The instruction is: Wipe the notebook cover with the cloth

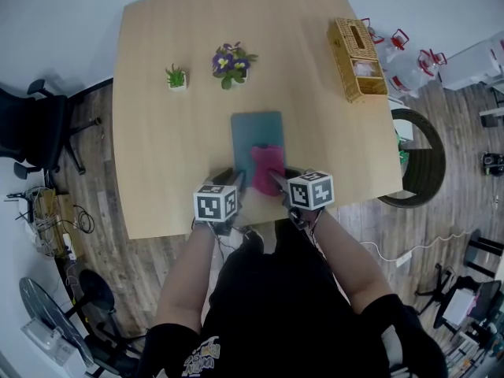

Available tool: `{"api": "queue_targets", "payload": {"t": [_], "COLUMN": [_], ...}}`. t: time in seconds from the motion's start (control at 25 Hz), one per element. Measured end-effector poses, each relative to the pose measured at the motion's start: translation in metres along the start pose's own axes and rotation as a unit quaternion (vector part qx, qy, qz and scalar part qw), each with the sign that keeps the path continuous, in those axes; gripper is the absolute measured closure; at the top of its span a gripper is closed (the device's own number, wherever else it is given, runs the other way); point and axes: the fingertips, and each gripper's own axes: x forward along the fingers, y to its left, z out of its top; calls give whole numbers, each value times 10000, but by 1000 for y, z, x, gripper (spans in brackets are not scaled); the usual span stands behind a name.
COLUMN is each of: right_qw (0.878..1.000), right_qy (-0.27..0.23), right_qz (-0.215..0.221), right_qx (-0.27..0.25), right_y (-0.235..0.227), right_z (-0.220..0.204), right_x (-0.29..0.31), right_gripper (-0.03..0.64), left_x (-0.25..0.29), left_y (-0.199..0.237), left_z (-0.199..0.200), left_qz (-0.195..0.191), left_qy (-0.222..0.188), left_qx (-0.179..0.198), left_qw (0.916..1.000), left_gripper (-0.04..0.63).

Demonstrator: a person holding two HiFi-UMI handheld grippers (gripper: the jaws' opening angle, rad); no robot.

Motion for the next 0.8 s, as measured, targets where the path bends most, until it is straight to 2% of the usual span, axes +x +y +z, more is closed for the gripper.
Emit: {"api": "queue_targets", "payload": {"t": [0.16, 0.6, 0.8], "right_qw": [9997, 9987, 9974], "right_qy": [-57, -43, -93], "right_qz": [-41, -225, -499], "right_qx": [252, 461, 514], "right_y": [-16, -37, -51], "right_z": [0, -3, -2], "right_x": [-10, -26, -39], "right_gripper": [548, 548, 548], "left_x": [-1, -1, -1], "left_y": [0, 0, 1], "left_z": [0, 0, 0], "left_qz": [-6, -25, -43], "left_qy": [9, 28, 41], "left_qx": [-13, -61, -84], "left_qw": [10000, 10000, 9999], "left_gripper": [468, 472, 474]}}
